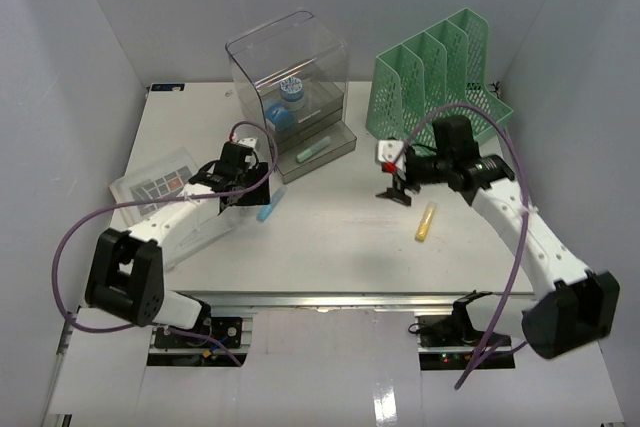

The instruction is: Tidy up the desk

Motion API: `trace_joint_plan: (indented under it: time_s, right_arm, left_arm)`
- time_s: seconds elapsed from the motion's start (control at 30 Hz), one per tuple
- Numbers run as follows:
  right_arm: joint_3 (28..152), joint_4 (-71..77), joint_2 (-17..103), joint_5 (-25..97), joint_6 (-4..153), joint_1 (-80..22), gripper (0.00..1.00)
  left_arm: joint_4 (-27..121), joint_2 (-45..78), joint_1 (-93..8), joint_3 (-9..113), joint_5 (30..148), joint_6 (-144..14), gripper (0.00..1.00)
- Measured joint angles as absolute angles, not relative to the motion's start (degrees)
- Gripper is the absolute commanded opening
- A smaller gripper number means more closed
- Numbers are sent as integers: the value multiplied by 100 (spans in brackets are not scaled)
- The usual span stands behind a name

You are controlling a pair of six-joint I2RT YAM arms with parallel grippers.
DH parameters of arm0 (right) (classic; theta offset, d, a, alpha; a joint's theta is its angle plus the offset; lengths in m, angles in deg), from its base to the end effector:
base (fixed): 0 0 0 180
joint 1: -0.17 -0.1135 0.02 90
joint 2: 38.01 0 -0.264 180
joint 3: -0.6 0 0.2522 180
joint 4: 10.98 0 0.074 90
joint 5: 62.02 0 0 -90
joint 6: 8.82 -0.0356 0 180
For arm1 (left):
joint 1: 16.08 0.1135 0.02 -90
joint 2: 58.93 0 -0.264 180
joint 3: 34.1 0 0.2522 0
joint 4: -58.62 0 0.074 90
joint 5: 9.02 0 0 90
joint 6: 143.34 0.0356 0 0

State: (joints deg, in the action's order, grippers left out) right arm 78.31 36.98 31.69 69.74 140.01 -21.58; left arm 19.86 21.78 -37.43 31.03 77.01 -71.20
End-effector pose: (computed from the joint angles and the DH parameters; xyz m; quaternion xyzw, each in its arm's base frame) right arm 0.2283 0.1166 0.3317 -0.6625 0.5483 0.1805 0.4774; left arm 0.2656 -0.1012 0.2173 0.0184 0.9513 -0.0716 0.2993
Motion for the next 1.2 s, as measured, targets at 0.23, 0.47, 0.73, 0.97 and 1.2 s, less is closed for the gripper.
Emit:
trace_joint_plan:
  time_s: [0.23,0.47,0.73,0.97,1.2]
  right_arm:
    - [6346,4395,2171,8523,13849,-1038,78]
    - [6223,4435,2164,9172,13725,-801,78]
    - [6140,4451,2169,9290,13685,-707,78]
    - [6138,4451,2169,9373,13678,-529,78]
    - [6136,4451,2169,9451,13661,-412,78]
  left_arm:
    - [2127,3372,-3630,3459,7455,-6636,61]
    - [2136,3428,-3586,3672,7114,-6416,62]
    - [2152,3714,-3512,3676,6835,-6263,48]
    - [2216,3882,-3385,3652,6835,-6221,35]
    - [2355,3773,-3381,3515,6974,-6210,8]
